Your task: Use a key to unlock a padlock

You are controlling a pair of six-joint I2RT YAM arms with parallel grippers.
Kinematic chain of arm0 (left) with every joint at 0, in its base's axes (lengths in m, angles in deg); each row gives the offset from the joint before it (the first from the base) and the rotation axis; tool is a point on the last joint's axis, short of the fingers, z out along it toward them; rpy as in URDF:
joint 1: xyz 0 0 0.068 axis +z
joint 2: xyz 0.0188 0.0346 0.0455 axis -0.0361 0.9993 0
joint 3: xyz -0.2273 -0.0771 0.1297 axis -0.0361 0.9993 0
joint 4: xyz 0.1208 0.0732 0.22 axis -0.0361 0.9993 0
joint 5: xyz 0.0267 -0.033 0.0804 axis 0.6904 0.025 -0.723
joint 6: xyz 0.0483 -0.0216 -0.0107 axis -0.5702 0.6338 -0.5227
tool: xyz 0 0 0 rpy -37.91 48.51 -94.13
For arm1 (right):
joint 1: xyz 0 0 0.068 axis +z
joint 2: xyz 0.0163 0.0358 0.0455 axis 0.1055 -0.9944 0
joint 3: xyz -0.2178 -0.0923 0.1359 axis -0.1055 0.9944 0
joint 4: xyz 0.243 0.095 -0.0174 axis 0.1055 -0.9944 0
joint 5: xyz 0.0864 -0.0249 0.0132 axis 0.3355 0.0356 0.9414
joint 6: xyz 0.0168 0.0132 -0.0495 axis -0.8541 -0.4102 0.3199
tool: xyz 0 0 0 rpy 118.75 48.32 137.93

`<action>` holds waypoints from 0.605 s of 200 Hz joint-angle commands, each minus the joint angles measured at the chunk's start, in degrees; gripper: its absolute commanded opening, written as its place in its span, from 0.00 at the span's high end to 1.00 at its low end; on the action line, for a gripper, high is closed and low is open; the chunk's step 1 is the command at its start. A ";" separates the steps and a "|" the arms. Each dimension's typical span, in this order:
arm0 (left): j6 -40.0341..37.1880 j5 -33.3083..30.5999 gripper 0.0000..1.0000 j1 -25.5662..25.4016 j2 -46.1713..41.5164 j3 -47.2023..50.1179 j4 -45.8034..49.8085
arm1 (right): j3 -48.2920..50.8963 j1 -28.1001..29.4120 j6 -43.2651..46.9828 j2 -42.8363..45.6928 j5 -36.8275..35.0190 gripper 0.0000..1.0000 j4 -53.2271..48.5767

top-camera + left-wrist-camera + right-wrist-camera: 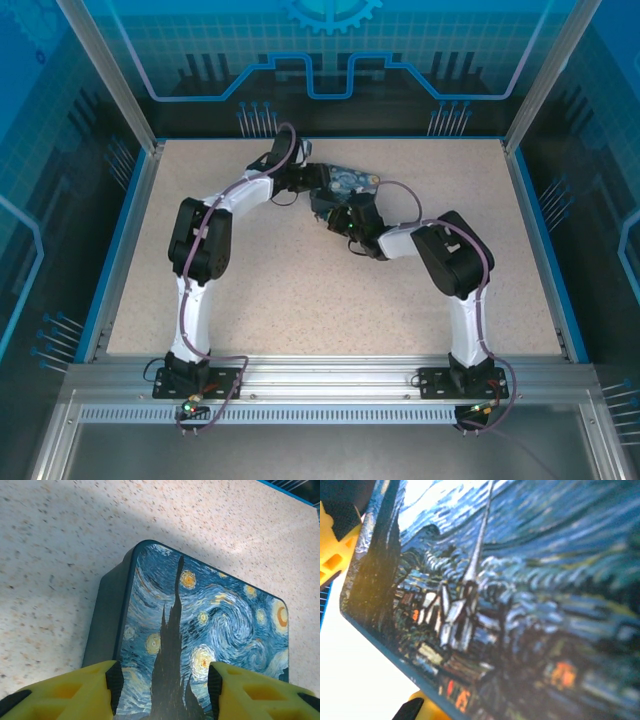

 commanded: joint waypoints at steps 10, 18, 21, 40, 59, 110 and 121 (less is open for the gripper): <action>1.19 0.65 0.48 -0.64 0.21 4.25 6.18 | 3.21 -4.98 -14.18 -0.54 9.89 1.00 6.43; 1.27 0.70 0.48 -0.74 -0.15 4.99 5.74 | 3.65 -5.94 -15.32 -1.04 11.61 1.00 7.53; 1.23 0.64 0.48 -0.75 -0.34 5.19 5.57 | 3.63 -6.24 -15.51 -1.13 12.25 1.00 7.21; 0.93 0.35 0.48 -0.91 -1.29 6.53 5.02 | 2.35 -7.43 -12.86 -0.62 15.96 1.00 1.53; -0.08 0.13 0.48 -0.87 -1.95 6.93 5.67 | 1.00 -8.22 -7.82 1.18 18.29 1.00 -7.34; 0.89 -0.34 0.48 -1.50 -5.68 13.40 2.75 | -8.97 -8.64 10.14 3.08 22.01 1.00 -36.59; 1.42 -0.65 0.48 -1.71 -7.16 15.65 1.49 | -11.19 -8.59 14.15 2.85 23.30 1.00 -41.12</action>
